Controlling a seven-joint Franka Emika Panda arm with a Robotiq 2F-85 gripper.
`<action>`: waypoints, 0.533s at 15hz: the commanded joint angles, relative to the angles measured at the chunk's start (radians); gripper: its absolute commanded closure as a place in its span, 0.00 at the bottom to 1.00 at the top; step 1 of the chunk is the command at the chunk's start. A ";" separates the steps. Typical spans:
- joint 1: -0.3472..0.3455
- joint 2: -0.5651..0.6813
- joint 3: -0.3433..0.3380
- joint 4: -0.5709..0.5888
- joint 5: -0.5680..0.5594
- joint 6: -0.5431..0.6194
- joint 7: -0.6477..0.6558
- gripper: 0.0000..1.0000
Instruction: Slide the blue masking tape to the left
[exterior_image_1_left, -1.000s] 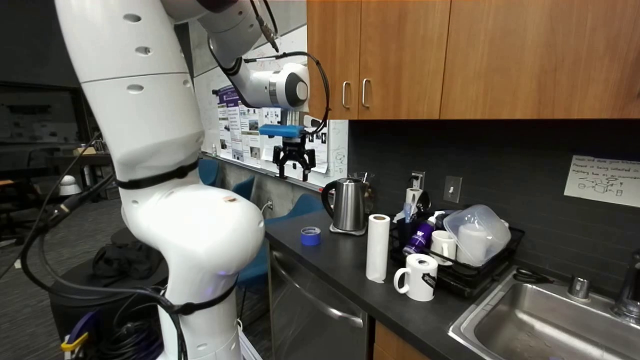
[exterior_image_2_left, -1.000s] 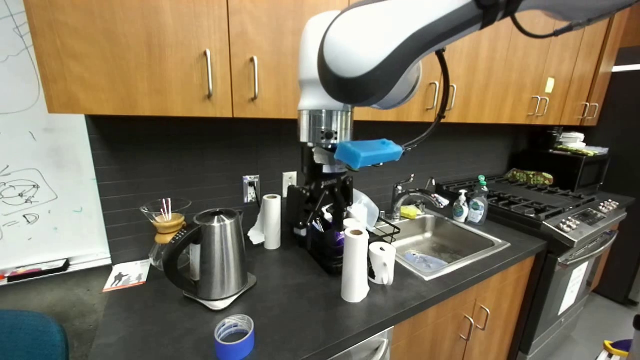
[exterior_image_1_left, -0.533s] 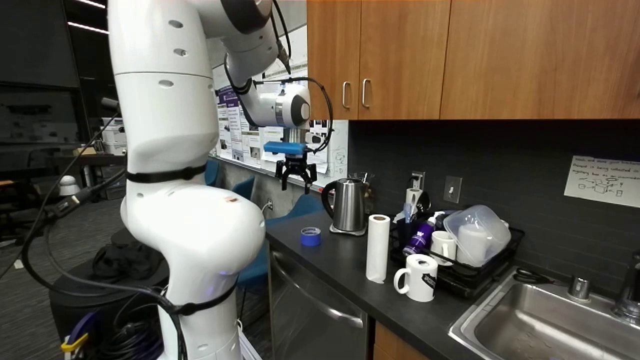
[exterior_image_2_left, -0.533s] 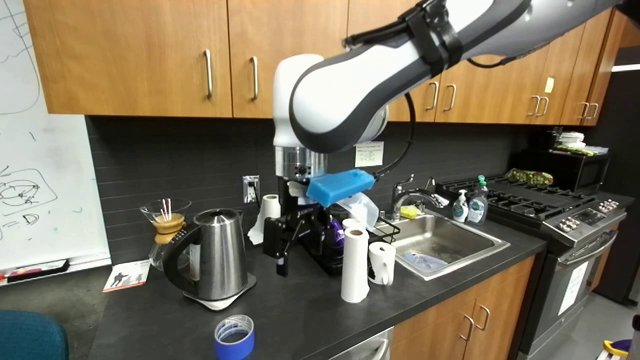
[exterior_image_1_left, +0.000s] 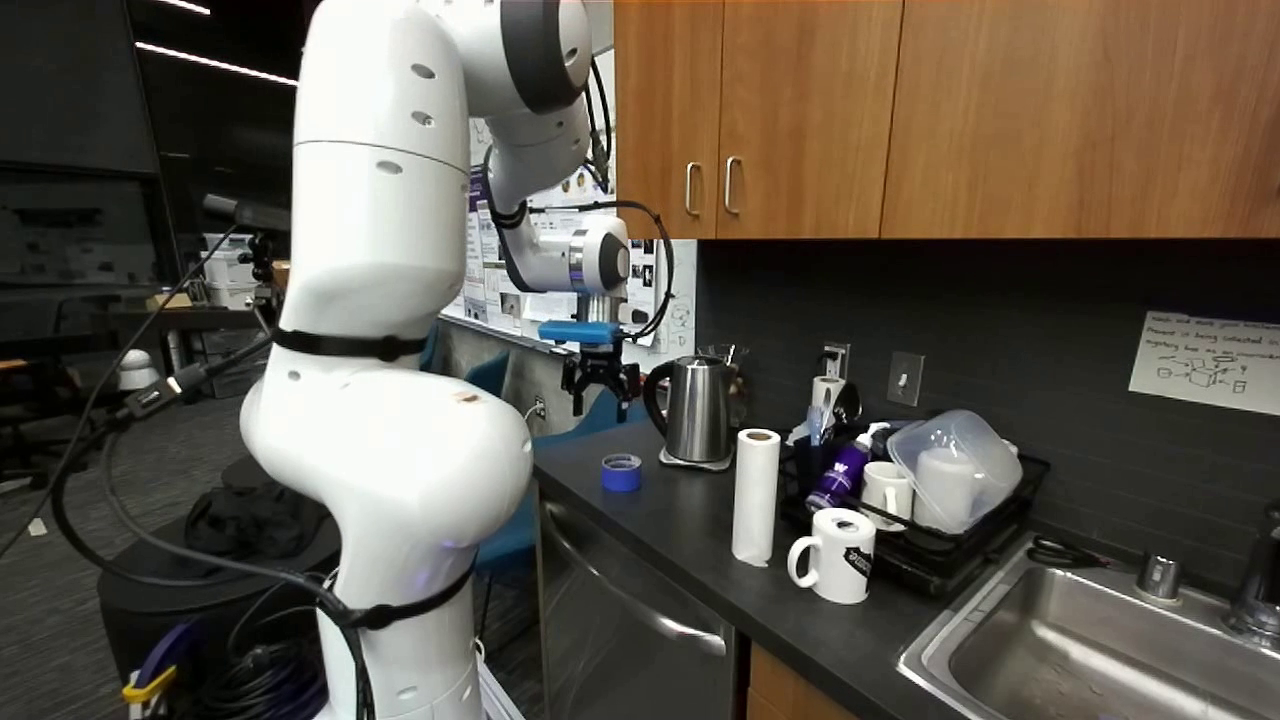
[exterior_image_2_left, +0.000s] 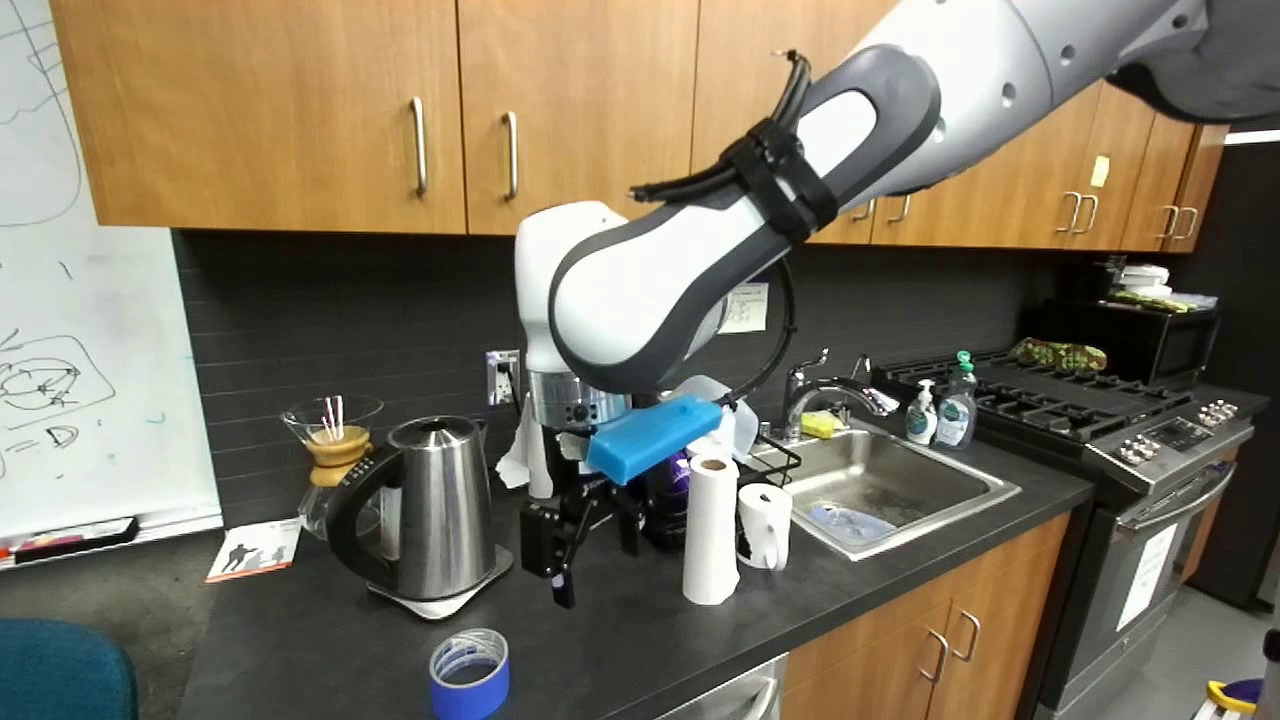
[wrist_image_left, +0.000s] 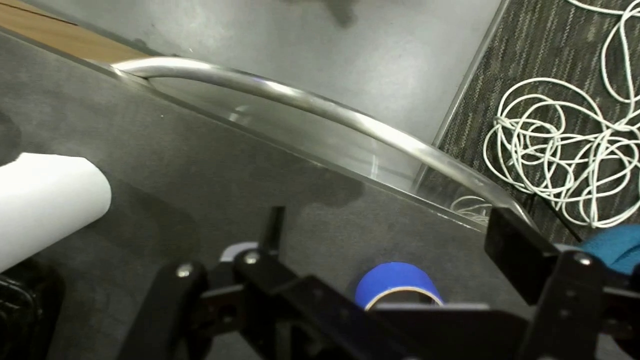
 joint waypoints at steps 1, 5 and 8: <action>0.003 -0.113 -0.015 -0.048 0.102 -0.005 -0.019 0.00; 0.001 -0.193 -0.023 -0.083 0.159 0.008 -0.004 0.00; 0.003 -0.217 -0.021 -0.105 0.151 0.013 0.000 0.32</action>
